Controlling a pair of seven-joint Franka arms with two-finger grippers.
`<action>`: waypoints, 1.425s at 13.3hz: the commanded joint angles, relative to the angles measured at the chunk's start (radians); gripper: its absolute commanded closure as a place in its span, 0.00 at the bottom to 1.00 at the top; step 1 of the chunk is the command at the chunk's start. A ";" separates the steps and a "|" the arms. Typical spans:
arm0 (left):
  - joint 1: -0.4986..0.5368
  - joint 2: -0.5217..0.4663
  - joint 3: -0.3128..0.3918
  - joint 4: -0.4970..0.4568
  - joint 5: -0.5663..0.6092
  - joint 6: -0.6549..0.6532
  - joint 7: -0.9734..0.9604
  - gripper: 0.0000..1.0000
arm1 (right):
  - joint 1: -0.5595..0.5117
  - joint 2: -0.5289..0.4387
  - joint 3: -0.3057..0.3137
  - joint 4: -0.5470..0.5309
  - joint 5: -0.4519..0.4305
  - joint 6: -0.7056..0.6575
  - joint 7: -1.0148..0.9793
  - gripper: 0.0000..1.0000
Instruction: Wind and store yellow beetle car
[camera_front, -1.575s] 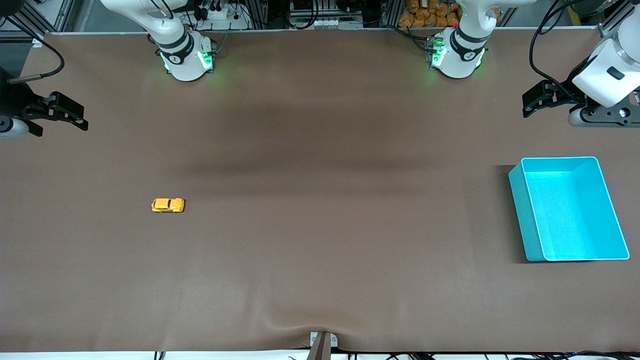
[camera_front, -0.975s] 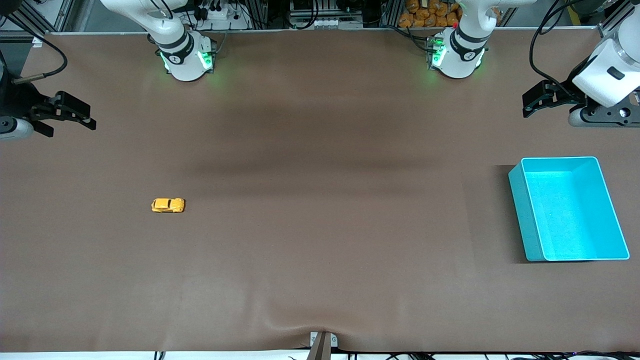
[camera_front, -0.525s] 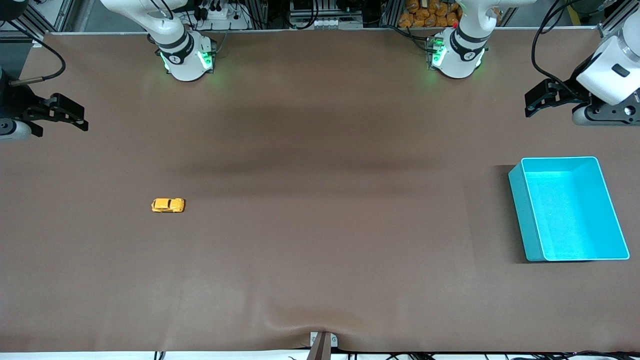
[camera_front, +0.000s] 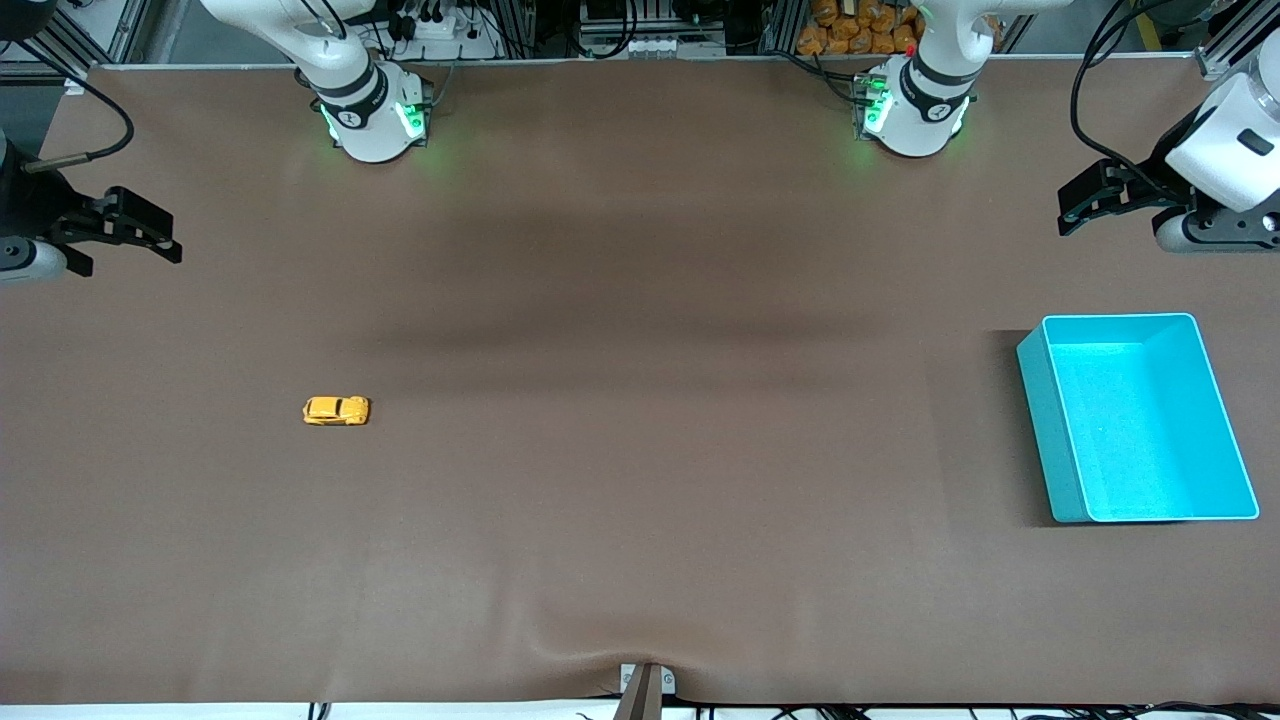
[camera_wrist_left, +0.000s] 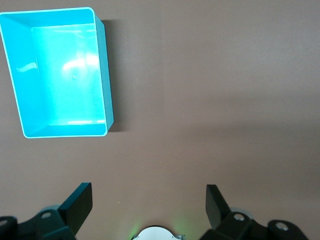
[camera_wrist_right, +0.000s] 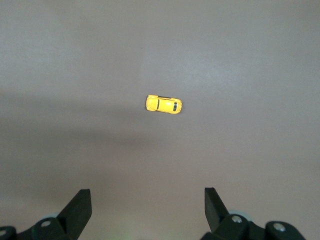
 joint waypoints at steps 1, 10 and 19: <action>0.004 0.008 -0.006 0.023 0.023 -0.015 0.003 0.00 | 0.005 -0.006 -0.007 -0.006 0.019 0.003 -0.001 0.00; 0.004 0.009 -0.006 0.023 0.019 -0.015 0.000 0.00 | 0.011 0.005 -0.010 -0.003 0.019 0.031 -0.001 0.00; 0.004 0.008 -0.006 0.024 0.023 -0.015 0.004 0.00 | 0.005 0.005 -0.010 -0.005 0.022 0.035 -0.003 0.00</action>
